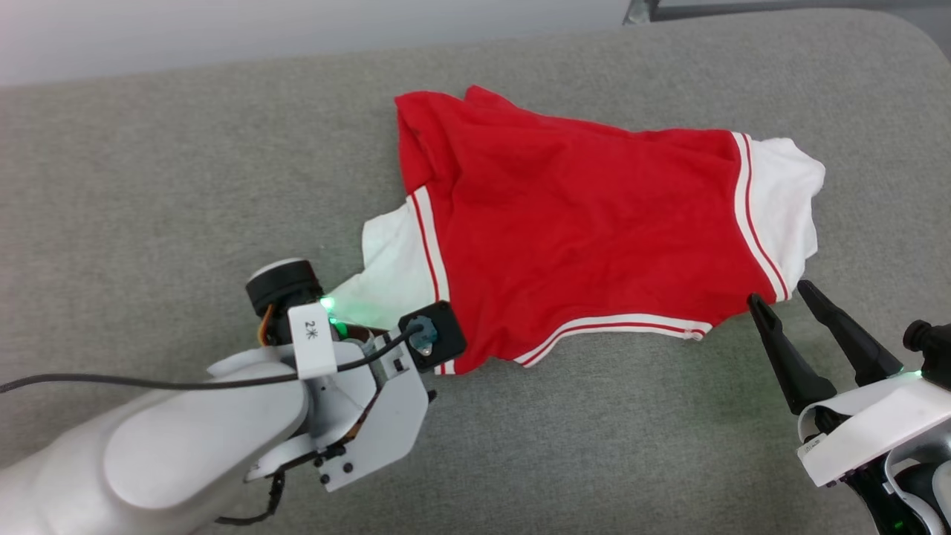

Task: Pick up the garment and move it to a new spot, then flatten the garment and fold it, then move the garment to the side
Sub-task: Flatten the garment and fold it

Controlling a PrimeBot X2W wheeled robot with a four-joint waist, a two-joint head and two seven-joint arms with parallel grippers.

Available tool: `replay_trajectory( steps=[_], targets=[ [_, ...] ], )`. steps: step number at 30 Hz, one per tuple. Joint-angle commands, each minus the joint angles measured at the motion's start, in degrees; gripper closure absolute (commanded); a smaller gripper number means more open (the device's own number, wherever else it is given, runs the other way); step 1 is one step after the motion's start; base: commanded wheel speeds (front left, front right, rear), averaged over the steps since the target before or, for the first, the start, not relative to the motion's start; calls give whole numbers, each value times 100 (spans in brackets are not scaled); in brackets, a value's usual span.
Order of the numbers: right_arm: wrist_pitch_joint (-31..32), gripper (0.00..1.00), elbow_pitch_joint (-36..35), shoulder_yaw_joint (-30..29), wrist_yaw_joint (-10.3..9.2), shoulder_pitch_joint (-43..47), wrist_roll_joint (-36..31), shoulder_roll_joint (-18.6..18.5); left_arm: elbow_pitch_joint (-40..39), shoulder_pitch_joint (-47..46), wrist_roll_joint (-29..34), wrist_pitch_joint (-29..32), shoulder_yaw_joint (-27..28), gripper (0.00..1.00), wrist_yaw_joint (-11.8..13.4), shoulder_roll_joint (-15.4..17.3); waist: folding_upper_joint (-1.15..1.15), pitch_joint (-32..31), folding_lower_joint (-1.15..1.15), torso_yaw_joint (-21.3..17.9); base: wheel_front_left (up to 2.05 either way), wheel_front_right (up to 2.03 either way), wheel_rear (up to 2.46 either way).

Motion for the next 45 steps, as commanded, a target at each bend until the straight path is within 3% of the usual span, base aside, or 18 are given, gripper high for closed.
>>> replay_trajectory(
  steps=[1,10,17,18,19,20,27,31,37,45],
  targets=[
    [20,0,-53,-53,-4,23,-35,36,50,83,133,19,11,0,14,39,0,138,0,-135,0,0,0],
    [49,0,-148,-17,-5,-88,-132,136,415,155,666,13,-4,0,14,75,0,340,0,-196,0,0,0],
    [40,0,-97,-39,-5,-139,-140,148,936,45,930,-392,-17,2,36,-51,0,525,0,-192,0,0,0],
    [56,0,-90,-44,-4,-167,-133,130,995,45,962,-410,-22,59,37,-75,0,545,0,-190,0,0,0],
    [77,0,-77,-45,-5,-199,-134,101,1052,43,988,-433,-26,85,40,-94,0,563,0,-189,0,0,0],
    [119,0,-62,-35,-4,-230,-148,66,1098,48,1007,-438,-30,100,43,-107,0,579,0,-188,0,0,0],
    [958,0,49,197,-5,-627,-373,-643,1127,33,916,-525,-53,100,21,-233,0,651,0,-120,0,0,0],
    [1564,0,178,69,-5,-867,-34,-918,1098,-20,926,-581,-49,100,21,-316,0,678,0,-47,0,0,0],
    [3080,0,708,-279,-5,-1415,446,-1401,962,-90,937,-603,-48,100,15,-457,0,785,0,157,0,0,0],
    [4200,0,1488,-388,-4,-2037,645,-1220,807,-224,972,-548,-46,100,15,-515,0,962,0,382,0,0,0]
  ],
)
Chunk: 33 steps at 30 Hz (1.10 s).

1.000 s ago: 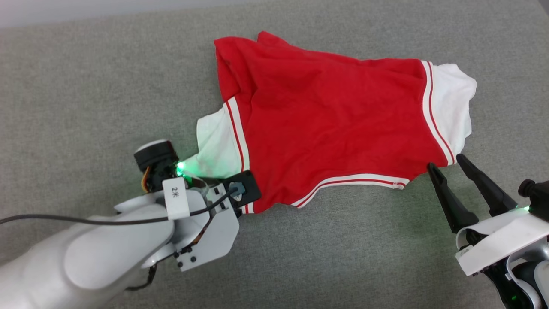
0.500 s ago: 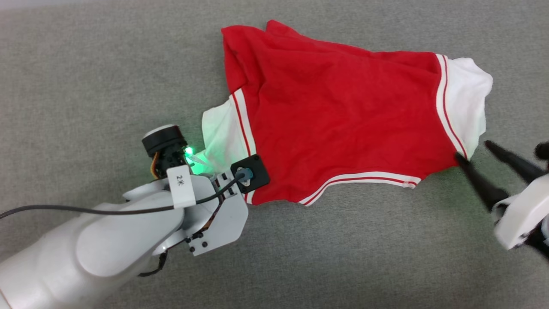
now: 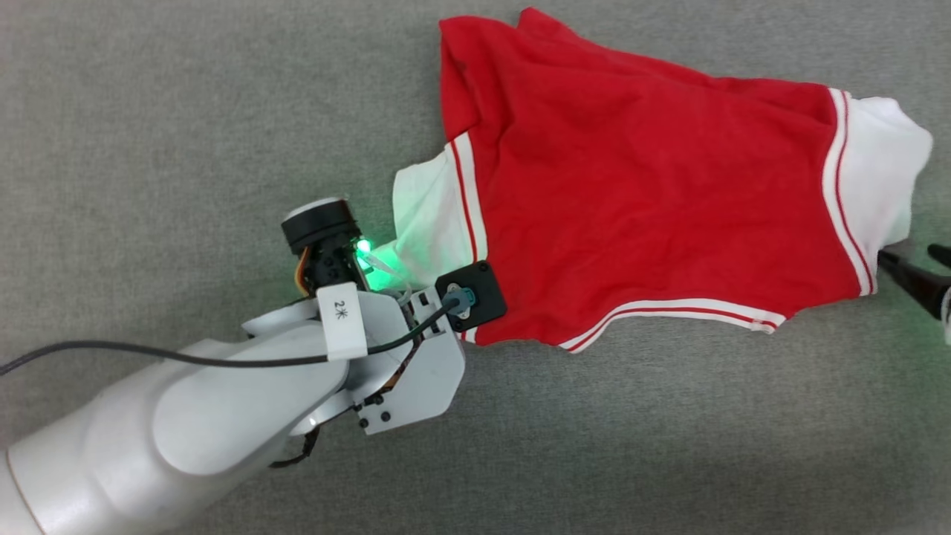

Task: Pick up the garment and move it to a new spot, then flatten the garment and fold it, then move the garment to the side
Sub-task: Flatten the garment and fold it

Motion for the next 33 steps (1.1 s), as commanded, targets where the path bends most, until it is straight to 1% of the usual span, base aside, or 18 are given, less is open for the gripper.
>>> replay_trajectory(
  steps=[1,7,10,11,12,13,14,15,21,27,30,33],
  targets=[
    [55,0,86,27,-5,-83,16,56,140,115,34,105,-116,100,16,60,0,81,0,75,0,0,0],
    [172,0,388,225,-4,-262,66,334,106,34,41,136,-118,100,20,43,0,191,0,109,0,0,0],
    [171,0,516,362,1,-335,155,410,97,-13,15,148,-120,100,21,1,0,233,0,112,0,0,0],
    [185,4,572,398,1,-355,189,439,102,-32,5,147,-123,100,20,-17,0,240,0,110,0,0,0],
    [212,30,593,464,1,-355,192,450,105,-44,-4,141,-124,100,20,-36,0,243,0,112,0,0,0],
    [213,47,601,521,2,-368,210,452,106,-52,-13,130,-124,100,20,-55,0,245,0,114,0,0,0],
    [188,70,616,559,2,-378,237,447,107,-53,-26,115,-124,100,20,-74,0,243,0,120,0,0,0],
    [161,100,635,576,2,-386,273,436,110,-54,-31,98,-124,100,20,-95,0,235,0,128,0,0,0],
    [-68,100,697,603,0,-365,316,259,287,-121,-208,-247,-103,100,20,-183,0,92,0,200,0,0,0],
    [-787,100,605,217,0,-443,465,133,795,-443,-835,-1359,-64,100,16,-233,0,-210,0,356,0,0,0],
    [-1020,100,673,-118,-1,-535,558,167,1026,-597,-1154,-1877,-62,100,16,-235,0,-360,0,470,0,0,0],
    [-1115,100,657,-421,0,-654,617,248,1309,-785,-1531,-2407,-59,100,16,-209,0,-472,0,598,0,0,0]
  ],
)
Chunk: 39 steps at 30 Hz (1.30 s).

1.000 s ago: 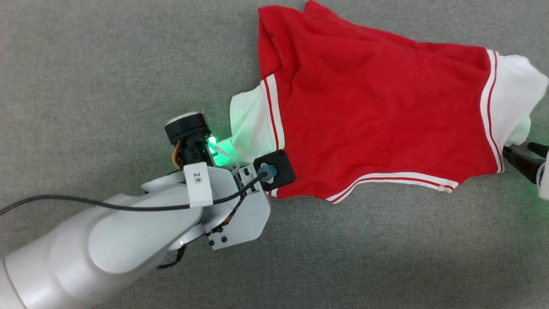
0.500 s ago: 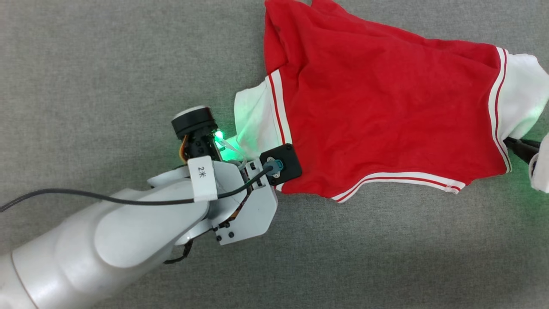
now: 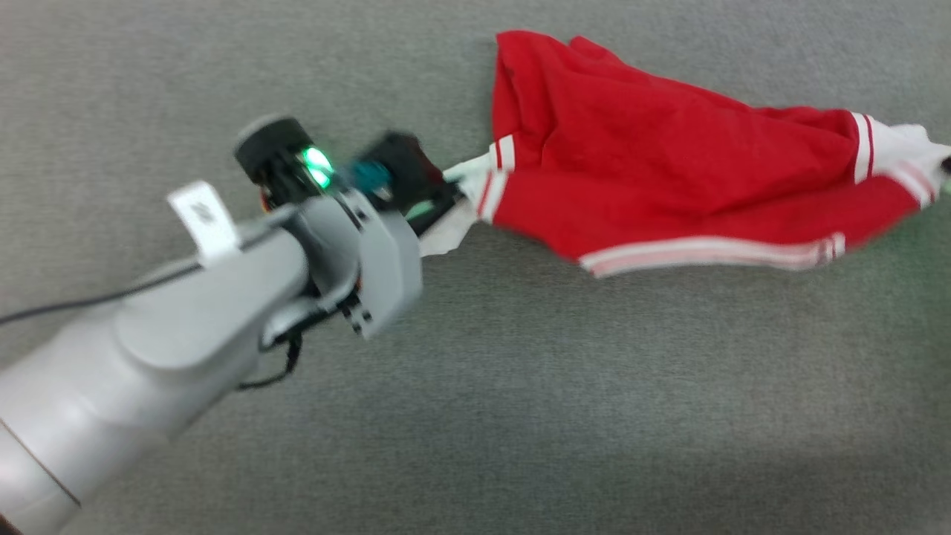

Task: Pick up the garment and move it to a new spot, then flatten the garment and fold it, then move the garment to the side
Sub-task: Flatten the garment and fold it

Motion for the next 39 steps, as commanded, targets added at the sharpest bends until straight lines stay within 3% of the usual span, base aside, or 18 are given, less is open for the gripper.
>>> replay_trajectory(
  steps=[1,7,13,21,26,31,39],
  targets=[
    [-33,100,-37,-130,4,-106,52,69,129,-117,-182,-212,11,100,16,10,0,-178,0,204,0,0,0],
    [-252,100,19,-683,4,-707,-185,434,669,-491,-1096,-819,363,100,16,-59,0,-100,0,433,0,0,0],
    [-543,100,664,-1518,3,-2071,-365,1258,1720,-1254,-1857,-833,913,100,20,-463,0,354,0,576,0,0,0],
    [-1326,100,1786,-2354,4,-4455,-910,2007,3404,-3038,-2035,-1369,1736,100,202,-1083,0,975,0,509,0,0,0],
    [-1933,100,2208,-2606,2,-5575,-1198,2091,4046,-4079,-1932,-1890,2122,100,291,-1304,0,1082,0,496,0,0,0],
    [-2123,100,2383,-2498,1,-6055,-1120,2006,4230,-4490,-1878,-2008,2499,100,180,-1422,0,991,0,542,0,0,0],
    [-1737,100,1777,-1728,1,-5018,-802,1681,3945,-3497,-1761,-2012,2833,100,18,-1510,0,766,0,602,0,0,0]
  ],
)
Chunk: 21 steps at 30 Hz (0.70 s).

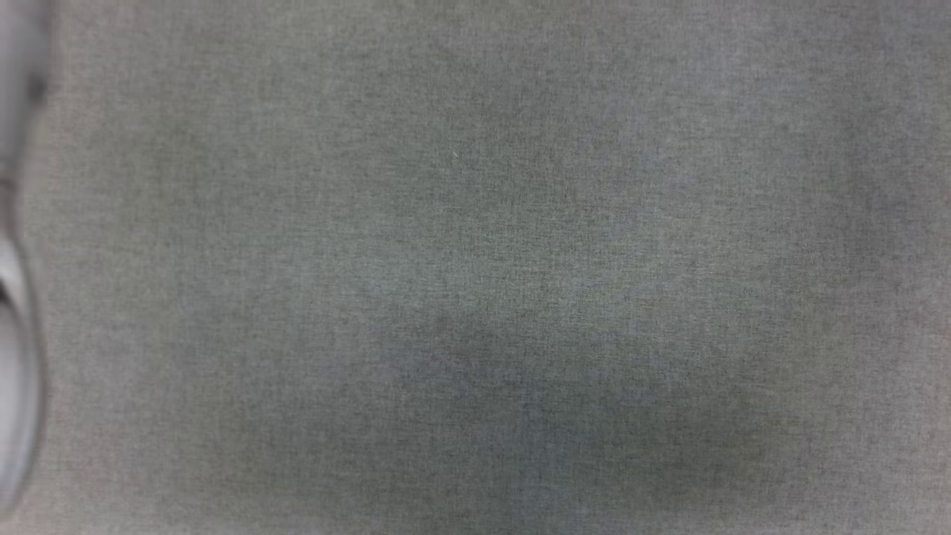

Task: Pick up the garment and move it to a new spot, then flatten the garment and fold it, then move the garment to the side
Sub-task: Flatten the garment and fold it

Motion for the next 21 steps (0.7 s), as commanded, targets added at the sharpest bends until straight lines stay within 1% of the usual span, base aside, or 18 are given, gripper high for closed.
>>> replay_trajectory(
  steps=[1,3,4,6,7,11,15,19,21],
  targets=[
    [87,100,-250,212,-5,449,138,-125,-183,388,-104,-26,57,100,-25,27,0,-122,0,22,0,0,0],
    [228,100,-567,408,-5,993,301,-220,-495,917,-107,-25,-108,100,-31,67,0,-191,0,18,0,0,0],
    [301,100,-751,476,-5,1292,362,-275,-688,1198,-218,-25,-143,100,-32,91,0,-234,0,31,0,0,0],
    [465,100,-1142,628,-4,1899,508,-348,-1063,1744,-359,-26,-225,100,-33,250,0,-332,0,25,0,0,0],
    [465,100,-1142,628,-4,1899,508,-348,-1063,1744,-359,-26,-225,100,-33,250,0,-332,0,25,0,0,0],
    [801,100,-2077,704,-4,3188,746,-575,-1816,2803,-654,-22,-509,100,-32,574,0,-551,0,54,0,0,0],
    [1234,100,-3089,523,-3,4497,982,-684,-2478,3732,-870,-20,-720,100,-33,903,0,-786,0,71,0,0,0],
    [1809,100,-3873,200,-3,5773,1064,-653,-3046,4654,-944,-25,-554,100,-32,1162,0,-1074,0,84,0,0,0],
    [2117,100,-4235,13,-3,6301,1049,-581,-3305,5120,-947,-26,-365,100,-24,1261,0,-1187,0,75,0,0,0]
  ],
)
